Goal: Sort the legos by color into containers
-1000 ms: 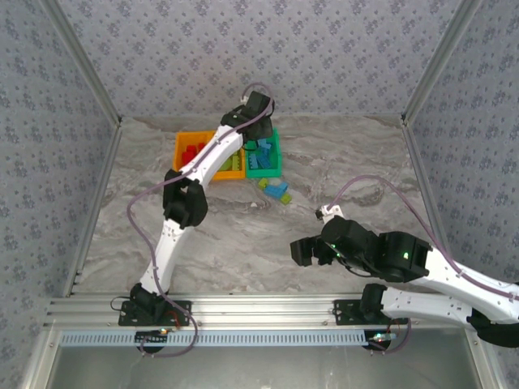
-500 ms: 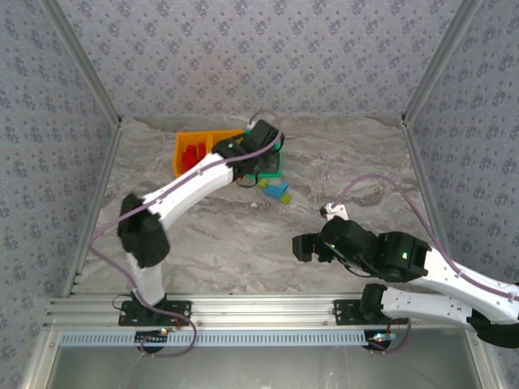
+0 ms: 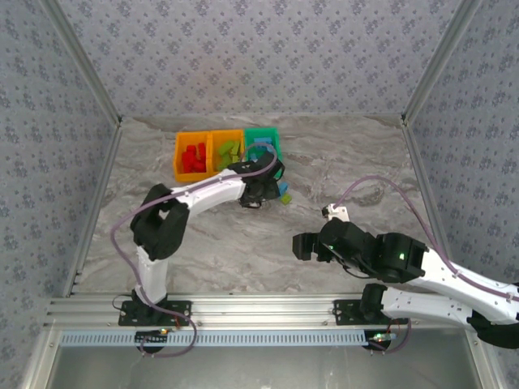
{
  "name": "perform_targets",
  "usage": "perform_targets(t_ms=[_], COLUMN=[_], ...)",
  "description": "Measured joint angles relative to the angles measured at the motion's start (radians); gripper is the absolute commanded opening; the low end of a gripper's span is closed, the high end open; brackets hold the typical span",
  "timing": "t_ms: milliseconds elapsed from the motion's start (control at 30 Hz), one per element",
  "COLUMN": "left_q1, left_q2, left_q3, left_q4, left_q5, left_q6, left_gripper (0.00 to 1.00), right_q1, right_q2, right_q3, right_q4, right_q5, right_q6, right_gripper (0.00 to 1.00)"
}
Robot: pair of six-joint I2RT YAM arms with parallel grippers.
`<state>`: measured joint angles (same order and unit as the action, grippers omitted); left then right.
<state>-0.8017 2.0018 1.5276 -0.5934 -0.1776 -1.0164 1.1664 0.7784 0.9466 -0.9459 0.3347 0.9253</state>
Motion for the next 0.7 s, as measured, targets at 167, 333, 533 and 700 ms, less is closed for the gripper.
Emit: perform_targets(t_ms=[167, 333, 533, 700], left_q1=[0.002, 0.003, 0.008, 0.012], left_q2=[0.092, 0.117, 0.151, 0.167], left_q3=[0.076, 0.106, 0.108, 0.105], left_q4=[0.038, 0.062, 0.071, 0.075], left_q5=[0.029, 0.032, 0.032, 0.036], left_q6=[-0.056, -0.067, -0.068, -0.067], left_gripper=[0.88, 0.88, 0.82, 0.66], right_q1=[-0.001, -0.004, -0.01, -0.01], right_q2=[-0.015, -0.036, -0.043, -0.045], right_q3=[-0.016, -0.031, -0.035, -0.037], right_q4=[-0.009, -0.016, -0.019, -0.019], right_q5=[0.0, 0.003, 0.003, 0.003], right_q6=[0.006, 0.006, 0.006, 0.007], right_gripper=[1.0, 1.0, 1.0, 1.0])
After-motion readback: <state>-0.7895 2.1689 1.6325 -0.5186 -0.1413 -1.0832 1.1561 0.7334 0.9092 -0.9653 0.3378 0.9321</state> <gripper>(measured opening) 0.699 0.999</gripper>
